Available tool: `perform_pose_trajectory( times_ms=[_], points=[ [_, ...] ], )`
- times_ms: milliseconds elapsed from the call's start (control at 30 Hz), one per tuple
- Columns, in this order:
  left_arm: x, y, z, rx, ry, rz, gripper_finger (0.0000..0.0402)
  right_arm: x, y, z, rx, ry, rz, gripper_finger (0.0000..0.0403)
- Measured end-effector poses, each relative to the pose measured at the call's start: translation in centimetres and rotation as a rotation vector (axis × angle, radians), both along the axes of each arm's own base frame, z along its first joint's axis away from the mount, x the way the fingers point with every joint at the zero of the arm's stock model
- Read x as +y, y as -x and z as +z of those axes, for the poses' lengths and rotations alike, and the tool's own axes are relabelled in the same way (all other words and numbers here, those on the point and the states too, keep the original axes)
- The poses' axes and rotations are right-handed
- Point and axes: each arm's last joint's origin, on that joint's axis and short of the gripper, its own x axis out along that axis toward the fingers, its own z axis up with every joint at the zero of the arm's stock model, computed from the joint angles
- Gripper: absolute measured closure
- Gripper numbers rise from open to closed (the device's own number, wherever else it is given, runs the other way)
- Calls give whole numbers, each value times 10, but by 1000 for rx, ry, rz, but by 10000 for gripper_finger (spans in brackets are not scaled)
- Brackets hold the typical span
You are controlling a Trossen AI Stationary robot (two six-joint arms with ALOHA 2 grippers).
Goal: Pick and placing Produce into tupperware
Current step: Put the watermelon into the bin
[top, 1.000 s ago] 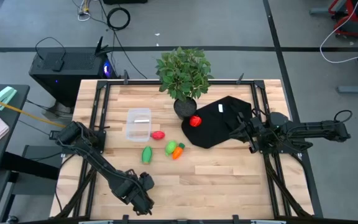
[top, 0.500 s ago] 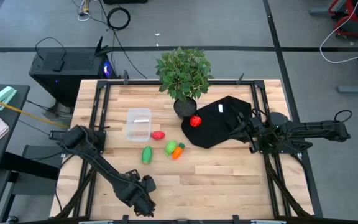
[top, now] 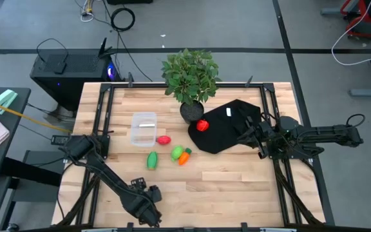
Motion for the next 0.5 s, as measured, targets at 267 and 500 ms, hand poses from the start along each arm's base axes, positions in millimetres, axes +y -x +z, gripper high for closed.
perform_pose_trajectory(
  times_ms=[267, 500],
  points=[
    [-1, -2, -1, -28, -3, -11, 1, 0, 0, -1, 5, 4, 0, 346],
    [-2, -3, -1, -35, 3, -10, 1, 0, 0, -1, 5, 4, 0, 346]
  ],
)
